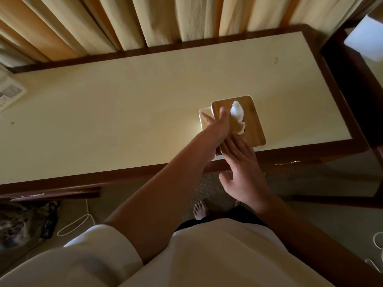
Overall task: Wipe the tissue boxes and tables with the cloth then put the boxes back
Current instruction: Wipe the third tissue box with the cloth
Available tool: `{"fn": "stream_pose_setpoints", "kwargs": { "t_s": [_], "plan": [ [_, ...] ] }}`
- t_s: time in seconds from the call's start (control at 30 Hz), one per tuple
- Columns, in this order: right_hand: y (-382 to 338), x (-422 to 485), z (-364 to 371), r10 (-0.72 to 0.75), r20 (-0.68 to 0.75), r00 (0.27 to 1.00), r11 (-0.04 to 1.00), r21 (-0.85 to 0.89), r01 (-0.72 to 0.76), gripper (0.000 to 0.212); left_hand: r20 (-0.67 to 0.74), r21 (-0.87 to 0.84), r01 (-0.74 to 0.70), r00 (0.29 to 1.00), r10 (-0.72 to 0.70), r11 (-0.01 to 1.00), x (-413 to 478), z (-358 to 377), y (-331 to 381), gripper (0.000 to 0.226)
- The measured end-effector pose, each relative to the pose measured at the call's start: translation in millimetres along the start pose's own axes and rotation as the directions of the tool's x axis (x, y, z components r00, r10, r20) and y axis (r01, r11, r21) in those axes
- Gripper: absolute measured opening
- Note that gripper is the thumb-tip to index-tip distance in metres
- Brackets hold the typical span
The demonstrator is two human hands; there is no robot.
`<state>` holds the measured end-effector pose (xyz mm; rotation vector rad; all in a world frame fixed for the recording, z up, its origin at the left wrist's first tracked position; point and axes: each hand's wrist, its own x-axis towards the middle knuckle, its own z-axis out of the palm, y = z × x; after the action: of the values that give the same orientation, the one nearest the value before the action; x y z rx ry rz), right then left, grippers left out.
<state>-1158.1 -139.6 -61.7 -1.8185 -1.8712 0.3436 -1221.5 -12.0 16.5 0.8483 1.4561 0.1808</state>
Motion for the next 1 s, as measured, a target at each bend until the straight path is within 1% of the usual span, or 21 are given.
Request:
{"fn": "stream_pose_setpoints", "kwargs": {
  "t_s": [0.07, 0.17, 0.33, 0.43, 0.5, 0.6, 0.67, 0.77, 0.83, 0.87, 0.93, 1.0],
  "plan": [
    [-1, 0, -2, 0.004, 0.007, 1.000, 1.000, -0.006, -0.004, 0.082, -0.004, 0.043, -0.030, 1.000, 0.030, 0.999, 1, 4, -4, 0.079],
    [-2, 0, -3, 0.016, 0.012, 1.000, 1.000, -0.006, -0.016, 0.082, 0.014, 0.045, -0.036, 0.999, 0.035, 0.998, 4, 5, -6, 0.080],
    [-1, -3, -4, 0.013, 0.027, 1.000, 1.000, 0.003, -0.013, 0.082, -0.017, 0.130, -0.025, 0.999, 0.027, 0.991, 7, 8, -6, 0.091],
    [0, -5, -4, 0.009, 0.032, 0.999, 1.000, -0.006, -0.009, 0.081, -0.039, 0.066, -0.008, 0.999, 0.010, 0.998, 10, 8, -10, 0.089],
    [0, -3, -3, 0.011, 0.042, 0.999, 1.000, -0.014, -0.011, 0.082, -0.050, 0.070, -0.012, 0.999, 0.015, 0.997, 9, 9, -14, 0.090],
    [-4, -1, -4, 0.032, 0.053, 0.998, 0.999, -0.031, -0.030, 0.086, -0.039, 0.109, -0.017, 0.999, 0.021, 0.994, 10, 14, -12, 0.091],
    [-5, -1, -5, 0.042, 0.064, 0.997, 0.998, -0.049, -0.039, 0.087, -0.056, 0.152, -0.013, 0.998, 0.022, 0.988, 6, 14, -4, 0.092],
    [-2, 1, -7, 0.080, 0.037, 0.996, 0.994, -0.075, -0.077, 0.082, 0.006, 0.243, -0.069, 0.998, 0.069, 0.968, 0, 10, 9, 0.094],
    [-2, 0, -6, 0.087, 0.013, 0.996, 0.994, -0.062, -0.086, 0.081, 0.017, 0.269, -0.028, 1.000, 0.024, 0.963, -2, 8, 10, 0.094],
    [-3, -1, -6, 0.087, 0.003, 0.996, 0.995, -0.050, -0.087, 0.082, 0.012, 0.257, -0.007, 1.000, 0.004, 0.966, 0, 8, 10, 0.093],
    [-3, 0, -6, 0.082, 0.000, 0.997, 0.996, -0.034, -0.082, 0.085, 0.014, 0.175, 0.018, 1.000, -0.020, 0.984, 1, 10, 8, 0.090],
    [-1, -1, -7, 0.071, 0.018, 0.997, 0.997, -0.034, -0.070, 0.085, -0.003, 0.112, 0.006, 1.000, -0.006, 0.994, 4, 13, 3, 0.083]
  ]
}}
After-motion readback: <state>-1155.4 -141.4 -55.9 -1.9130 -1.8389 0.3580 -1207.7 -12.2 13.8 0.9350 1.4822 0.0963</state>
